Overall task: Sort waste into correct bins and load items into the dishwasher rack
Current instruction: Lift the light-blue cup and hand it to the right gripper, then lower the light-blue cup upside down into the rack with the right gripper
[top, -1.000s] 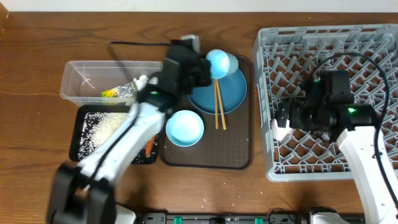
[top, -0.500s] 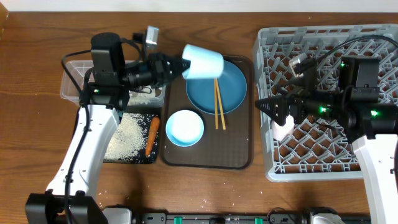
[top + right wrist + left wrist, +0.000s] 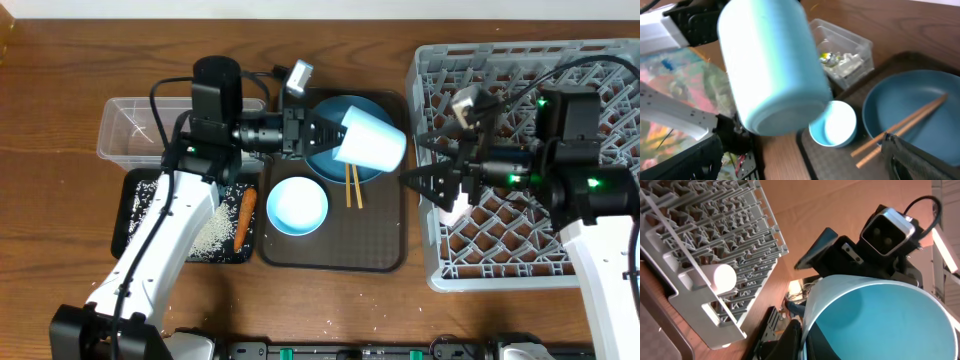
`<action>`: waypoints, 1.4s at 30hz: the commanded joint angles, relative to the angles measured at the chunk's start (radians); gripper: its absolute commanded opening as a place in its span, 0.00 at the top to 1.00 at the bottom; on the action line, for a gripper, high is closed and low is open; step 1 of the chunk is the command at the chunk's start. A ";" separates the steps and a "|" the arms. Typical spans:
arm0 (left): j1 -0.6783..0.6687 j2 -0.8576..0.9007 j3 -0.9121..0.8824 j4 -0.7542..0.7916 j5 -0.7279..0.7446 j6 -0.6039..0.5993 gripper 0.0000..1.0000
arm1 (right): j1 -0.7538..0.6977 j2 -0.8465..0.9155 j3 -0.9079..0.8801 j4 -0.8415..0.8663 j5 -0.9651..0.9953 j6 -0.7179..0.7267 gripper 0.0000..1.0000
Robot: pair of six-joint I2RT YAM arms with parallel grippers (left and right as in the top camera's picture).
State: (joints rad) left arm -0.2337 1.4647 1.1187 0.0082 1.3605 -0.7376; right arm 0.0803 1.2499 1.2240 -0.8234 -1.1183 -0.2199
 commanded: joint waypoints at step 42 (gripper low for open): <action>-0.071 0.005 -0.002 -0.231 -0.041 0.136 0.84 | 0.034 -0.006 0.015 0.236 -0.011 0.025 0.45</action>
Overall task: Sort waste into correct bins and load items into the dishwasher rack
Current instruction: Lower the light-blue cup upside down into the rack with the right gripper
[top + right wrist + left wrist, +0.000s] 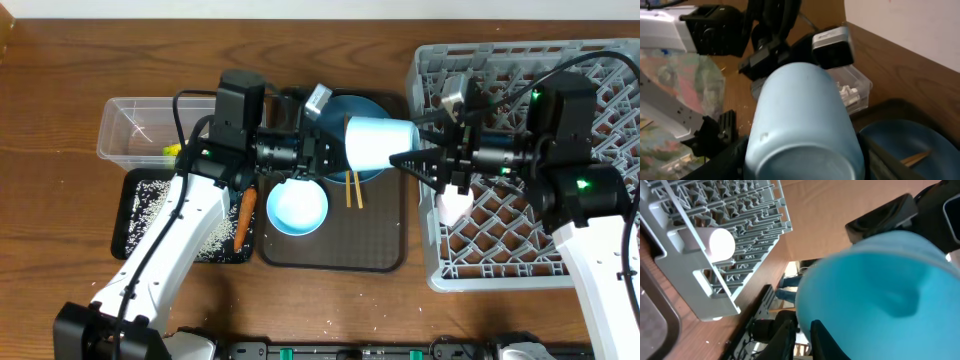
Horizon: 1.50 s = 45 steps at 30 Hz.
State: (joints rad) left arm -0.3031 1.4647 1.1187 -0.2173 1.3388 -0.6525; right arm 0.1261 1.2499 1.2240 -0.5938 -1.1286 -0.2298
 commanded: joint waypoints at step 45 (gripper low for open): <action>-0.002 0.005 -0.002 -0.141 -0.365 0.125 0.70 | -0.386 0.195 0.015 -0.521 1.094 0.468 0.50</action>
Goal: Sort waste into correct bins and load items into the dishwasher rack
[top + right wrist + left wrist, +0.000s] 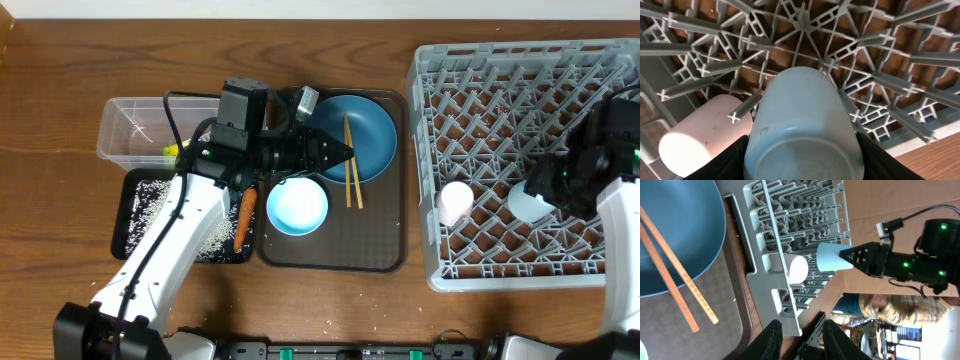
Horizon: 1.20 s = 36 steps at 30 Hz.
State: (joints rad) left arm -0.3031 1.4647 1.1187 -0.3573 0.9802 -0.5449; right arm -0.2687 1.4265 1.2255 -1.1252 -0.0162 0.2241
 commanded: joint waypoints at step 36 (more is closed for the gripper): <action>-0.002 0.005 -0.002 -0.009 -0.006 0.018 0.70 | 0.043 0.017 0.016 0.090 -0.059 -0.024 0.32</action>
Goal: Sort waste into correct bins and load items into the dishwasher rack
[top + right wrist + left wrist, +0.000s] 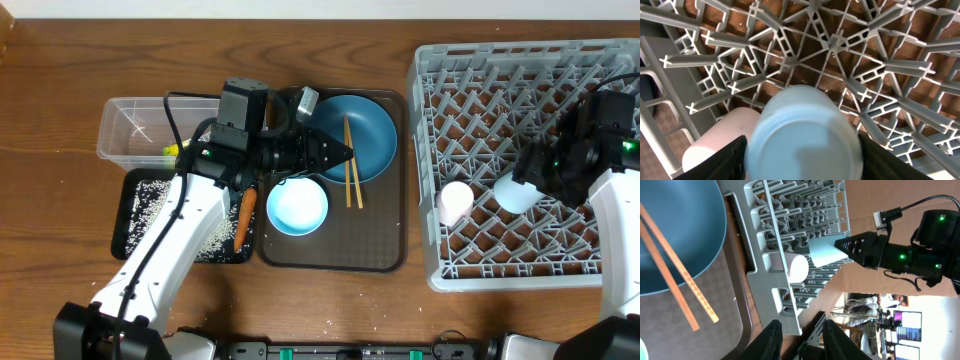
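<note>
My right gripper [527,180] is shut on a light blue cup [511,191] low over the grey dishwasher rack [520,270], base toward its camera. Close up, the blue cup [802,132] fills the space between the black fingers [734,160], beside a pale pink cup [715,150] lying in the rack. That pale cup [455,203] sits near the rack's left edge. My left gripper [345,152] is open and empty over the blue plate [365,125], which carries wooden chopsticks [351,170]. From the left wrist, the gripper [801,326] faces the rack [790,225] and both cups.
A small blue bowl [296,205] sits on the brown tray [335,255]. Left of it a carrot [243,220] lies on a black tray with rice [150,215]. A clear bin [135,130] with scraps stands at the back left.
My right gripper has shifted the blue cup a little to the left and farther back over the rack, closer to the pale cup. The left arm has not moved.
My left gripper held the blue cup over the plate with the right gripper open nearby. Then the right gripper's fingers were around the cup's base while the left still held it. After that the right gripper held it over the rack, the left open.
</note>
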`<action>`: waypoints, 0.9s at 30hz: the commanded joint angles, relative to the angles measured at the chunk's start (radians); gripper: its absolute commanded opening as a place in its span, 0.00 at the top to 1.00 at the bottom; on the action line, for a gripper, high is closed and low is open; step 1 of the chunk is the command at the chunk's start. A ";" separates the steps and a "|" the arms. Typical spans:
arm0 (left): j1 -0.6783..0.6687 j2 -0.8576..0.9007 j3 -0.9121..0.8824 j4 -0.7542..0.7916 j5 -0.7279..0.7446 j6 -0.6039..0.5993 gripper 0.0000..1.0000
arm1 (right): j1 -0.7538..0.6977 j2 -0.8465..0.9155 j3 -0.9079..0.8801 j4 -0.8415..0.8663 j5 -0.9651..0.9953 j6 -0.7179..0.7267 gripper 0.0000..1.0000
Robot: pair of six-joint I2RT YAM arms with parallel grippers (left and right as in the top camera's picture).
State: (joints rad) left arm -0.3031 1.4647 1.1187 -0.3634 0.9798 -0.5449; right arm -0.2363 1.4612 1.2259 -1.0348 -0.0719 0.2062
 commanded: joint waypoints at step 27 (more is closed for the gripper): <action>-0.017 0.006 -0.002 -0.143 -0.436 0.056 0.65 | 0.053 -0.018 0.016 0.031 -0.169 -0.098 0.30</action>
State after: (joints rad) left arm -0.3172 1.4647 1.1187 -0.4797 0.7296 -0.5201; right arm -0.2253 1.4612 1.2263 -1.0096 -0.1482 0.1646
